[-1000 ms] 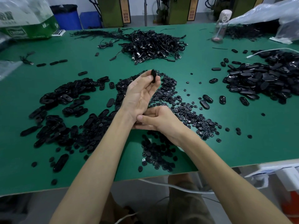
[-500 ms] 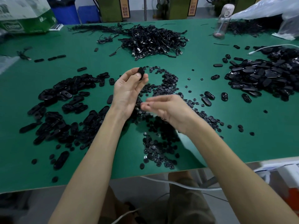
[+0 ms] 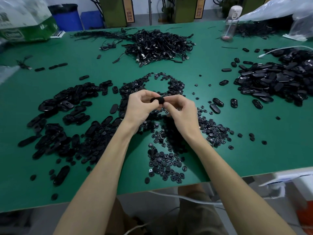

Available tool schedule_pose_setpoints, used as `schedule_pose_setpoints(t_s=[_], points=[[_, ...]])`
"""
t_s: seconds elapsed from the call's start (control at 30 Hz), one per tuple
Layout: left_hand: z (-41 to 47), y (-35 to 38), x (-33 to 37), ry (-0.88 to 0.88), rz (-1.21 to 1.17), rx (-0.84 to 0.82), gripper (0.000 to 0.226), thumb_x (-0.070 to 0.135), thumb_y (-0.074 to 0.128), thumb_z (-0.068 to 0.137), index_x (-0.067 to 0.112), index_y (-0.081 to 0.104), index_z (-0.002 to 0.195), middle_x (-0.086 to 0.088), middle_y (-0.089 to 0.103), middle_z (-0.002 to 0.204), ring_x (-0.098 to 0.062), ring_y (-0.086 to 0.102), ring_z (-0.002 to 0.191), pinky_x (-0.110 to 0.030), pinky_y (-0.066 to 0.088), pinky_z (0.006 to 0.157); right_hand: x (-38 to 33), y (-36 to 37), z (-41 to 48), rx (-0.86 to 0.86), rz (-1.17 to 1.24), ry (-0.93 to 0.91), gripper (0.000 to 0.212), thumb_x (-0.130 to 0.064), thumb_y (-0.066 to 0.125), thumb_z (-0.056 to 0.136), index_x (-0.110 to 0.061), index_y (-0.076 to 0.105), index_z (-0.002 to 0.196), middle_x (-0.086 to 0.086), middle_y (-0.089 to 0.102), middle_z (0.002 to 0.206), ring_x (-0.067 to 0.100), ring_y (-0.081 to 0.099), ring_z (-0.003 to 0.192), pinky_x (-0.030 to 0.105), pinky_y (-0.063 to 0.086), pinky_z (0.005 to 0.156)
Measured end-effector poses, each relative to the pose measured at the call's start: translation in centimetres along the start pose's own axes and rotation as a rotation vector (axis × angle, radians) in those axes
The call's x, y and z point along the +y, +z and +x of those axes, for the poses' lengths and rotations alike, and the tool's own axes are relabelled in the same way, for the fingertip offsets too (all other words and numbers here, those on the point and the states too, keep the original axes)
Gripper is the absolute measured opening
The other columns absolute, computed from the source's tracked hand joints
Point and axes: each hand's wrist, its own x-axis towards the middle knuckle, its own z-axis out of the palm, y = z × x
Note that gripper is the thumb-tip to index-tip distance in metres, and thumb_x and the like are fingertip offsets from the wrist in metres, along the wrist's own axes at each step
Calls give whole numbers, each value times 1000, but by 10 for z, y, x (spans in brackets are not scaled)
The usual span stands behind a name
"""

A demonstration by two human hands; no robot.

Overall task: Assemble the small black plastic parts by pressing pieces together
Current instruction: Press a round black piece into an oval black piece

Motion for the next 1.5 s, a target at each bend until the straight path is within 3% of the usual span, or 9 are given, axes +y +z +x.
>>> schedule_pose_setpoints(t_s=[0.1,0.2,0.33,0.67,0.93,1.07,1.37,1.5], points=[[-2,3,2,-2,19,-29,16,-9,70,89,-3,73,102,-17,78,91,-24,77,74,-31,63,78,2,-4,1,35,-22,-2,9,-17,77,91,-13,75,99,-5,77,86,7,70,81,28,58,76],[-4,7,4,-2,34,-44,16,-9,69,89,-1,74,102,-17,78,90,-21,77,72,-26,62,75,2,-3,2,55,-14,21,8,-14,78,90,-11,72,95,2,76,83,16,72,81,33,59,74],[-4,6,5,-9,35,-47,17,-10,69,88,-1,74,103,-17,78,90,-20,76,71,-27,63,75,2,-2,3,46,-4,36,7,-12,78,90,-9,72,93,4,77,82,16,71,77,26,56,70],[-6,7,4,4,68,-74,18,-10,69,88,-1,74,103,-17,77,86,-17,74,68,-27,62,74,4,-3,2,20,1,59,8,-11,77,89,-9,71,92,5,77,81,18,74,80,37,61,78],[-5,-3,3,-35,-103,-173,23,-4,71,92,-2,73,115,-17,79,96,-29,78,88,-29,62,82,3,-6,1,70,69,56,10,-12,78,89,-15,69,89,2,73,82,13,70,75,29,60,72],[-3,-2,2,-23,-126,-183,23,-5,70,93,-4,73,115,-17,79,97,-29,78,89,-30,62,83,4,-7,1,85,82,44,9,-11,78,90,-11,69,91,4,73,83,14,69,75,27,59,72],[-5,4,3,62,-16,-124,19,-7,70,92,-7,72,111,-18,78,96,-21,77,81,-27,62,78,7,-5,2,99,64,28,9,-13,78,90,-15,69,91,0,73,83,9,68,76,26,57,71],[-7,10,7,139,156,-88,16,1,70,95,2,75,109,-11,78,100,-21,76,92,-39,62,86,3,-10,2,103,58,40,10,-14,76,92,-14,69,99,2,73,87,13,68,79,30,57,74]])
